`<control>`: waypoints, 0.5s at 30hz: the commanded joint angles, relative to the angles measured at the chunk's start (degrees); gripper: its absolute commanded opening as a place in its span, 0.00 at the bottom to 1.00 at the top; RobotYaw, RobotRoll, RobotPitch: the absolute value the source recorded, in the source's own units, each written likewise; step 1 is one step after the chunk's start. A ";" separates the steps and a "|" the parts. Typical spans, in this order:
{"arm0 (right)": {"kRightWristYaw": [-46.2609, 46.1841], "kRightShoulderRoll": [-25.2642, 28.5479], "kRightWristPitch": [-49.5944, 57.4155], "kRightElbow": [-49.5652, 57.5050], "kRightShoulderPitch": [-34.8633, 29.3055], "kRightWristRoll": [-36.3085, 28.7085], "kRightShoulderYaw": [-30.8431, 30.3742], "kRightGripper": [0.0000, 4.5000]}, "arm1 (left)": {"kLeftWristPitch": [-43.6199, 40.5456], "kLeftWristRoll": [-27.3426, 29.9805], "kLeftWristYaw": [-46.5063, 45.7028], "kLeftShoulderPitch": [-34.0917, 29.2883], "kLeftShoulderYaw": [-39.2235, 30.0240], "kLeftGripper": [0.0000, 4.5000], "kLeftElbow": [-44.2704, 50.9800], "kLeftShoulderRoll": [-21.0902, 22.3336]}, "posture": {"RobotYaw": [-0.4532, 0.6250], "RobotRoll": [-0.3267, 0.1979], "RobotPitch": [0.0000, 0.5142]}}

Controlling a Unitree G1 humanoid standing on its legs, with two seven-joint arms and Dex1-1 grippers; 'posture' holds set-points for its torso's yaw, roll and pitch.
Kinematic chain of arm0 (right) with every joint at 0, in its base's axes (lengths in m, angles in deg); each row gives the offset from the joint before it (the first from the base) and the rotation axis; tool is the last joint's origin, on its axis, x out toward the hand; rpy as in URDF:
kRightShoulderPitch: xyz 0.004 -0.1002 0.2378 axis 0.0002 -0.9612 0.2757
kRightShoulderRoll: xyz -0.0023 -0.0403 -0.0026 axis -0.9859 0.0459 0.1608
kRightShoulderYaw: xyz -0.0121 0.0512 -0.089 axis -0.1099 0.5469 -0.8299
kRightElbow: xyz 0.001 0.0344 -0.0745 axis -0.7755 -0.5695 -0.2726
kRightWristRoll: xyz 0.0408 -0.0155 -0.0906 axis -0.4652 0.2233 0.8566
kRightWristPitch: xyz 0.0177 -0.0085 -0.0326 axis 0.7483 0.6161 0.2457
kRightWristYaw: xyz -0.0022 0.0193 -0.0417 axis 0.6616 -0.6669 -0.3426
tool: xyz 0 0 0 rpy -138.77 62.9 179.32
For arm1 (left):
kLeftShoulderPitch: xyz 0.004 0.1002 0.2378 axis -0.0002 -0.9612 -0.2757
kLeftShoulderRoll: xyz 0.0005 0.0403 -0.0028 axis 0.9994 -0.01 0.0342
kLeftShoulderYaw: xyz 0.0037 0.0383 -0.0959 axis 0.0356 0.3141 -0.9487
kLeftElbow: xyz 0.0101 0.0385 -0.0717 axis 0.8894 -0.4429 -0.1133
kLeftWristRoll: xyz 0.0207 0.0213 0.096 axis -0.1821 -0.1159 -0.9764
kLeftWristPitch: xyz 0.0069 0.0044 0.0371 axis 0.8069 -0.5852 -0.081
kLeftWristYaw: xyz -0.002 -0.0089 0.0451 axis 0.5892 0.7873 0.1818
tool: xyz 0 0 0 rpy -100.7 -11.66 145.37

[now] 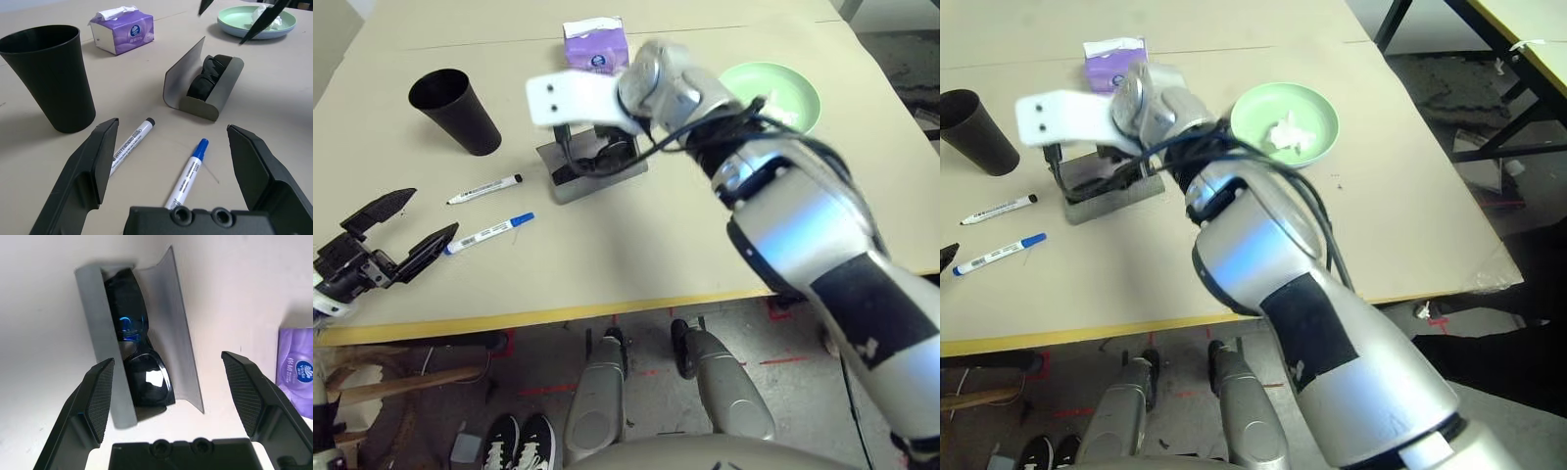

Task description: Organize and tidy the items on the table.

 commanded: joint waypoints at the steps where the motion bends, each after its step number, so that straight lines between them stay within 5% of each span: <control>1: 6.39 2.02 2.14 2.92 -0.41 -3.61 2.36 0.99 | 1.43 -0.93 1.36 0.68 1.15 1.00 -2.76 0.32 | 0.30 0.62 0.54; 4: 13.56 6.86 5.51 8.77 -4.06 -7.27 4.50 0.99 | 2.26 -1.19 1.99 2.01 1.84 1.00 -4.61 0.37 | 0.30 0.62 0.53; 9: 21.85 16.30 20.54 34.80 -21.04 -16.71 8.78 0.99 | 3.12 -1.20 2.50 2.99 2.30 1.00 -5.90 0.07 | 0.31 0.62 0.54; 15: 16.52 25.44 31.57 58.41 -42.13 -28.87 20.87 0.99 | 3.33 -1.14 3.43 2.58 2.45 1.00 -6.61 0.17 | 0.29 0.62 0.56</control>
